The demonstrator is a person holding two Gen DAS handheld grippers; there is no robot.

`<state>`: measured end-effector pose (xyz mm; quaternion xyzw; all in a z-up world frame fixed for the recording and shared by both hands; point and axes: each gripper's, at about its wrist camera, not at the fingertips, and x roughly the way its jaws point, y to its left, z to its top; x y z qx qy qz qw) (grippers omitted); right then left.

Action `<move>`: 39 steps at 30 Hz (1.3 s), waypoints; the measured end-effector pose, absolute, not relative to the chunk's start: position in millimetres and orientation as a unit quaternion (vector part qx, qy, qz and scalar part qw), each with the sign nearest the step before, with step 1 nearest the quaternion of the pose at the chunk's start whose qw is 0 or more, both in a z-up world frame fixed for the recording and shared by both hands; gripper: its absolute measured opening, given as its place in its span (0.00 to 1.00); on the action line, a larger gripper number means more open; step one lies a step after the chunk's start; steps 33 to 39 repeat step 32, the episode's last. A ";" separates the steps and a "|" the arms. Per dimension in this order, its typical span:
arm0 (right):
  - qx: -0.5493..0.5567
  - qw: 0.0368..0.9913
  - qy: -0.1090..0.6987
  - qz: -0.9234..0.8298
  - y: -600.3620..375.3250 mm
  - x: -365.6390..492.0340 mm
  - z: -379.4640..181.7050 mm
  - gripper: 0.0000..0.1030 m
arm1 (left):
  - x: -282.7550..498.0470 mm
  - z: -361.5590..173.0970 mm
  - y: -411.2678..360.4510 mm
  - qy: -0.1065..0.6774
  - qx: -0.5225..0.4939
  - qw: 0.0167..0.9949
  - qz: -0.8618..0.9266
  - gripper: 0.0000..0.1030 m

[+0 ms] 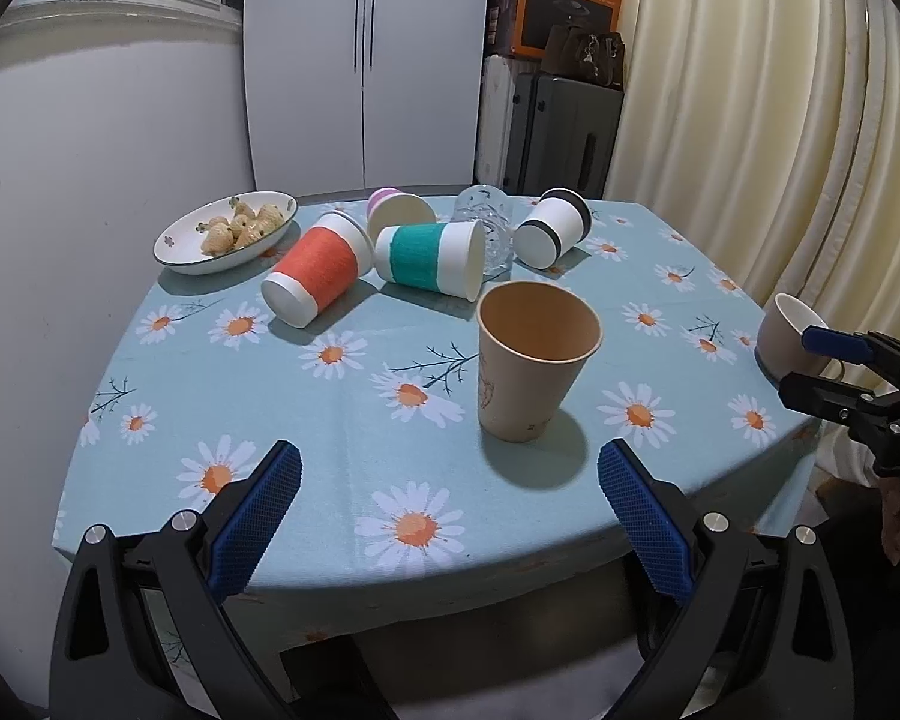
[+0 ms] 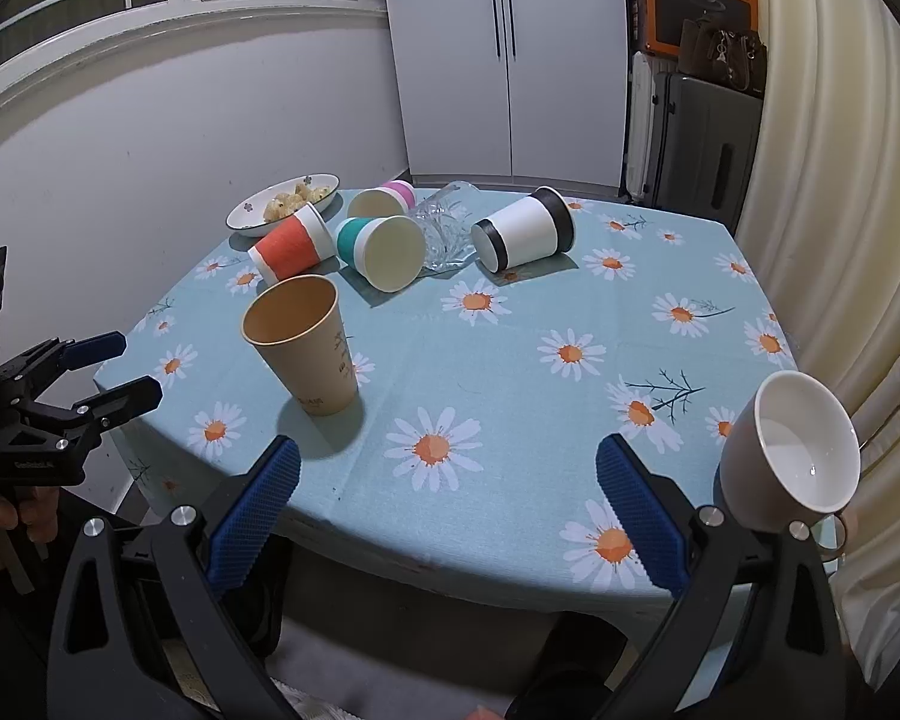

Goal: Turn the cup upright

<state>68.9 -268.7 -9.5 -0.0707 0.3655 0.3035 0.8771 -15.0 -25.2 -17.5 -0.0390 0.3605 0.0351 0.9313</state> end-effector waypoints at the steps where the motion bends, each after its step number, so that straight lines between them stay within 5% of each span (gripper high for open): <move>1: -0.072 0.877 0.366 0.303 -268.5 68.7 -9.6 0.95 | -14.9 -17.4 -25.0 0.361 -0.038 0.931 0.036 0.94; 39: -0.076 0.876 0.367 0.303 -265.4 69.6 -13.0 0.95 | -14.5 -15.7 -28.8 0.361 -0.037 0.931 0.029 0.94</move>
